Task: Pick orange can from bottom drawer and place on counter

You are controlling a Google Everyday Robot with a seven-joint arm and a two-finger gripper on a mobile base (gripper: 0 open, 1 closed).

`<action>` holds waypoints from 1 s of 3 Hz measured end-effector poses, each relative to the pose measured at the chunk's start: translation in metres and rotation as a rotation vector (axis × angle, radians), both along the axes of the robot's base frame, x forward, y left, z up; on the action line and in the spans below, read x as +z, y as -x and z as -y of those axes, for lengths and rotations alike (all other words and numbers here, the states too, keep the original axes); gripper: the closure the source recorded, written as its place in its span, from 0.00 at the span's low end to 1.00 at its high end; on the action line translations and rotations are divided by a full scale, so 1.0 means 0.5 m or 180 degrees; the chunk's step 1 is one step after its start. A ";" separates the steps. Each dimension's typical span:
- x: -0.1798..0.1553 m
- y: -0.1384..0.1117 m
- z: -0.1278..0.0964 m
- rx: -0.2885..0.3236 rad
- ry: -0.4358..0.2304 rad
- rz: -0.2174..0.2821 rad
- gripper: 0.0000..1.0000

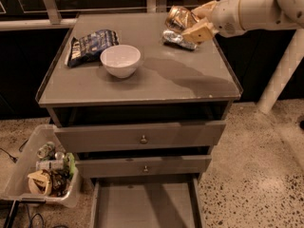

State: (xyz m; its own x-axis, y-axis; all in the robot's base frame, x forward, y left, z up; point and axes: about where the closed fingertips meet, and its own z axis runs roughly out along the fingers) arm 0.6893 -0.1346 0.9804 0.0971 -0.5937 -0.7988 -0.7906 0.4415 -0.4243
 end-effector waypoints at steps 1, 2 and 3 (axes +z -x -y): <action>-0.033 -0.043 -0.019 -0.0106 0.0347 -0.0126 1.00; -0.074 -0.070 -0.014 -0.0228 0.0654 -0.0250 1.00; -0.125 -0.080 -0.008 -0.0251 0.0735 -0.0458 1.00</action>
Offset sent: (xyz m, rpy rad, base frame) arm 0.0482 -0.0021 -0.0553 -0.3183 0.1182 -0.1254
